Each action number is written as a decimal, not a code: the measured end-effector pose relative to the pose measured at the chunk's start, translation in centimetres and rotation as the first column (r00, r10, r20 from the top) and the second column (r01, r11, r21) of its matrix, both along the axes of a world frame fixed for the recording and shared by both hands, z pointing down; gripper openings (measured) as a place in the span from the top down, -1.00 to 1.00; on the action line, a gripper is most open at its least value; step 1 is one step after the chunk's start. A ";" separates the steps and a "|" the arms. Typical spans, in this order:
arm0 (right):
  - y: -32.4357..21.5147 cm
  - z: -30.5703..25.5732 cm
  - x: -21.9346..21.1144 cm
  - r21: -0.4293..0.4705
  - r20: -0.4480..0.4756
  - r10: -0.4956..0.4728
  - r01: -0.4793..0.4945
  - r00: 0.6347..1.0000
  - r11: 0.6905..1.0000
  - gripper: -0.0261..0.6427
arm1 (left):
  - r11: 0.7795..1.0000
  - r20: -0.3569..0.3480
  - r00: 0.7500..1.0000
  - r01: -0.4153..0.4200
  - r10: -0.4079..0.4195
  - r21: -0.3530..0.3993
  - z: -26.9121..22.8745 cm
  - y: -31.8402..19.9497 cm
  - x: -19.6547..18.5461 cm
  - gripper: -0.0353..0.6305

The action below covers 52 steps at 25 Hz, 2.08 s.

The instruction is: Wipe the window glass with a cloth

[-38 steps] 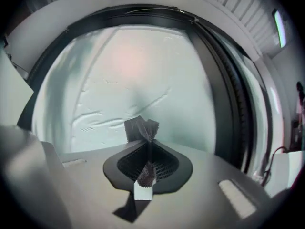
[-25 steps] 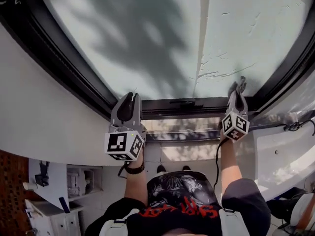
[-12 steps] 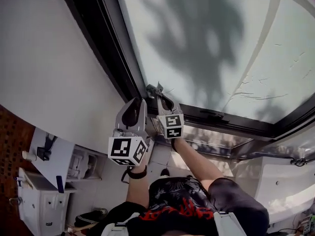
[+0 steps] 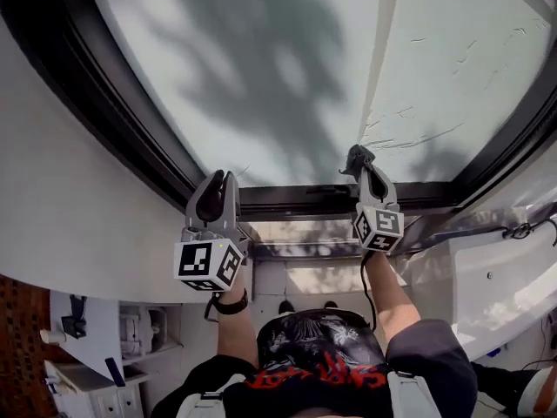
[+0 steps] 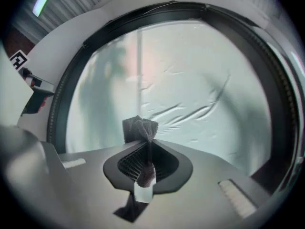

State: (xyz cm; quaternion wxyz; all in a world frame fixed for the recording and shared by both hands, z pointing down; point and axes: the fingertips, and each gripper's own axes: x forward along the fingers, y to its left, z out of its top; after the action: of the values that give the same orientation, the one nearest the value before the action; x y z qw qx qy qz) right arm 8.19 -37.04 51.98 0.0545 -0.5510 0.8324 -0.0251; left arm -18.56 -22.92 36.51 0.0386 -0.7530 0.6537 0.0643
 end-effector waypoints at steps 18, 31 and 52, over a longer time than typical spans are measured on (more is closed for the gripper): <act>-0.6 1.4 17.3 -0.066 0.106 0.347 -0.341 0.932 0.938 0.84 | 0.993 0.057 0.992 -0.110 0.112 -0.046 0.2 -0.9 7.4 0.78; 8.9 7.9 -33.5 -0.239 -0.044 -0.612 0.586 0.790 0.774 0.84 | 0.971 0.024 0.971 0.238 -0.238 -0.029 -0.2 9.2 -7.4 0.79; -3.7 9.5 31.6 -0.311 -0.087 0.517 -0.517 0.851 0.798 0.84 | 0.985 0.040 0.984 -0.170 0.171 -0.021 -0.9 -0.3 8.4 0.89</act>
State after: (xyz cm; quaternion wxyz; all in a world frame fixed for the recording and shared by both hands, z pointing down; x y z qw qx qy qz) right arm 39.82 -40.72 61.50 -0.0309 -0.7582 0.6348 -0.1460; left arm -10.16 -23.23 35.56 0.0400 -0.8078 0.5863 0.0461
